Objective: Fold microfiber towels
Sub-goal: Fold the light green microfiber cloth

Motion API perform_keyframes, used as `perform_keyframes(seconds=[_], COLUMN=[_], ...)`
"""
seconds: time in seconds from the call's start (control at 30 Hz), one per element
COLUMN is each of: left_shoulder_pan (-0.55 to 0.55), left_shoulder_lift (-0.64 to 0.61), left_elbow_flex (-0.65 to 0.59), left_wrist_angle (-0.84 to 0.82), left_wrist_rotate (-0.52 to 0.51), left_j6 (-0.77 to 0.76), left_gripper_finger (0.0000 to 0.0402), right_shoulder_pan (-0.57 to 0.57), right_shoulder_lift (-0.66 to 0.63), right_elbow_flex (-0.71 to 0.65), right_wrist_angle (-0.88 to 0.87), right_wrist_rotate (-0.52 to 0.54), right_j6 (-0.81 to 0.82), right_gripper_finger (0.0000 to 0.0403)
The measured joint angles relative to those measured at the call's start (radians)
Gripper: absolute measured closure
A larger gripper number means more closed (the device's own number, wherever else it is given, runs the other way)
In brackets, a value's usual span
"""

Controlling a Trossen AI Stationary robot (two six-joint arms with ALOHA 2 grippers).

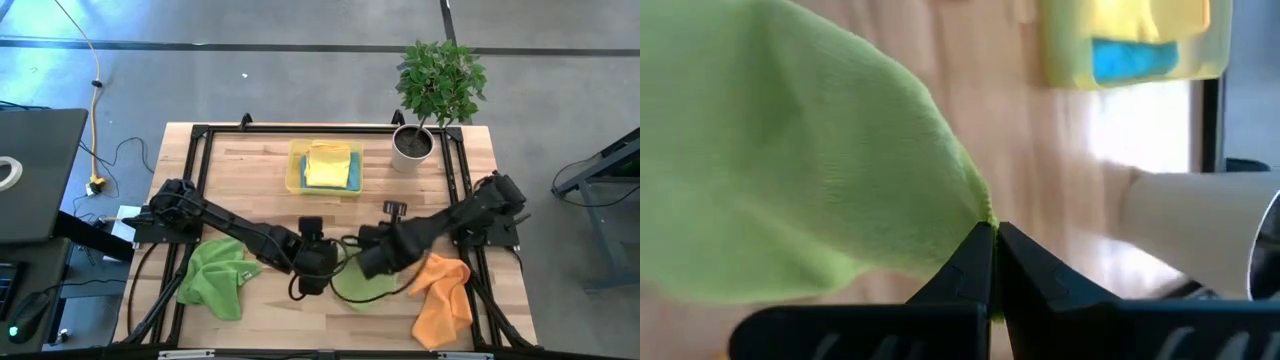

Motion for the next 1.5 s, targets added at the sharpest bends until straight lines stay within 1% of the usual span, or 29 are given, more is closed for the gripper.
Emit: perform_keyframes(seconds=[0.17,0.3,0.37,0.47,0.57,0.63,0.7,0.83,0.9,0.93,1.0,1.1,1.2,1.27,1.4,1.5], left_shoulder_pan=[-0.031,-0.044,-0.048,-0.048,-0.048,-0.044,-0.037,-0.013,0.000,0.006,0.018,0.028,0.033,0.033,0.036,0.039], left_shoulder_lift=[0.000,0.000,0.000,0.000,0.000,0.000,0.000,0.000,0.000,0.000,0.011,0.044,0.094,0.135,0.213,0.264], left_elbow_flex=[0.000,0.000,0.001,0.001,0.001,0.001,0.001,0.001,0.001,0.001,0.002,0.002,0.002,0.002,0.002,0.001], left_wrist_angle=[-0.020,-0.023,-0.024,-0.027,-0.027,-0.025,-0.018,0.009,0.035,0.055,0.115,0.219,0.317,0.380,0.442,0.442], left_wrist_rotate=[0.001,0.001,0.001,0.004,0.008,0.009,0.009,0.028,0.049,0.059,0.088,0.150,0.193,0.196,0.188,0.189], left_j6=[-0.096,-0.184,-0.236,-0.311,-0.384,-0.421,-0.441,-0.446,-0.446,-0.444,-0.408,-0.332,-0.264,-0.228,-0.188,-0.196], left_gripper_finger=[0.0204,0.0204,0.0204,0.0204,0.0204,0.0204,0.0204,0.0204,0.0204,0.0204,0.0204,0.0204,0.0204,0.0204,0.0204,0.0204], right_shoulder_pan=[-0.070,-0.137,-0.176,-0.237,-0.291,-0.320,-0.344,-0.378,-0.393,-0.399,-0.409,-0.401,-0.376,-0.356,-0.326,-0.306], right_shoulder_lift=[-0.007,-0.060,-0.100,-0.169,-0.229,-0.255,-0.274,-0.319,-0.344,-0.359,-0.399,-0.467,-0.552,-0.604,-0.689,-0.719], right_elbow_flex=[-0.157,-0.271,-0.329,-0.408,-0.471,-0.490,-0.493,-0.492,-0.486,-0.482,-0.482,-0.483,-0.533,-0.603,-0.788,-0.926], right_wrist_angle=[0.110,0.282,0.387,0.543,0.652,0.659,0.640,0.565,0.480,0.436,0.353,0.321,0.385,0.463,0.659,0.804], right_wrist_rotate=[0.067,0.051,-0.008,-0.159,-0.286,-0.321,-0.332,-0.335,-0.342,-0.354,-0.413,-0.509,-0.561,-0.559,-0.556,-0.558], right_j6=[-0.118,-0.258,-0.355,-0.492,-0.539,-0.562,-0.583,-0.583,-0.582,-0.585,-0.603,-0.638,-0.652,-0.639,-0.561,-0.501], right_gripper_finger=[0.0402,0.0402,0.0402,0.0402,0.0398,0.0381,0.0351,0.0269,0.0232,0.0217,0.0199,0.0192,0.0199,0.0205,0.0217,0.0225])
